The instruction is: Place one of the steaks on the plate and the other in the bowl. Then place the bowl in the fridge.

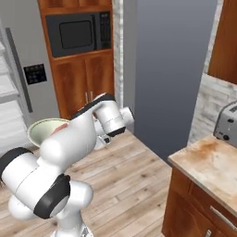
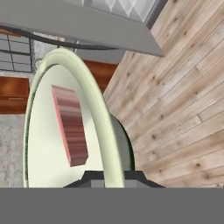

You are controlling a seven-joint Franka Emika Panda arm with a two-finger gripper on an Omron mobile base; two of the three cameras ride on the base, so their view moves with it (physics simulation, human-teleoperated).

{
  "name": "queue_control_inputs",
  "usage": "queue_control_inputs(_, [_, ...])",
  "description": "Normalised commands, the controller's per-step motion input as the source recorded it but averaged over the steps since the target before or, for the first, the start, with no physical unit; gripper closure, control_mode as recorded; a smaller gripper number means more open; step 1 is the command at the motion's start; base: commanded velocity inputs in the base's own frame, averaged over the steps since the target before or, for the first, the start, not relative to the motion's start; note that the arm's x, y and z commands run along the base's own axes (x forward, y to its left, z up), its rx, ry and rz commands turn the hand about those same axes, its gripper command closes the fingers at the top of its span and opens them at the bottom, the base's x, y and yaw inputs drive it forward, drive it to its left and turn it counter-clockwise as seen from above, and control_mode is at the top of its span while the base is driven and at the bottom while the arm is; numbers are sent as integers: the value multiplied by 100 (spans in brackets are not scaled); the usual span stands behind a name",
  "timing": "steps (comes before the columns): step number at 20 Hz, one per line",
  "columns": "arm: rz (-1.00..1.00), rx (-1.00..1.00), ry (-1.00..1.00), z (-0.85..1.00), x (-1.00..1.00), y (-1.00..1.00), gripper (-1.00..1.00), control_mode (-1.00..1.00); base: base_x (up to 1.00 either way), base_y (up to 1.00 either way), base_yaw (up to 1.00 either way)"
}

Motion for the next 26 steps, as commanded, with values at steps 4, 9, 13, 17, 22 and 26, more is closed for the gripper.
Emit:
queue_control_inputs(4, [0, 0, 0, 0, 0, 0, 100, 100, 42, 36, 21])
queue_control_inputs(9, [0, 0, 0, 0, 0, 0, 100, 100, 50, 34, 22])
queue_control_inputs(13, [0, 0, 0, 0, 0, 0, 100, 100, 50, 29, 23])
queue_control_inputs(17, [0, 0, 0, 0, 0, 0, 100, 100, 53, 21, 24])
queue_control_inputs(22, [0, 0, 0, 0, 0, 0, 100, 100, 57, 19, 25])
queue_control_inputs(26, [0, 0, 0, 0, 0, 0, 100, 100, 59, 17, 25])
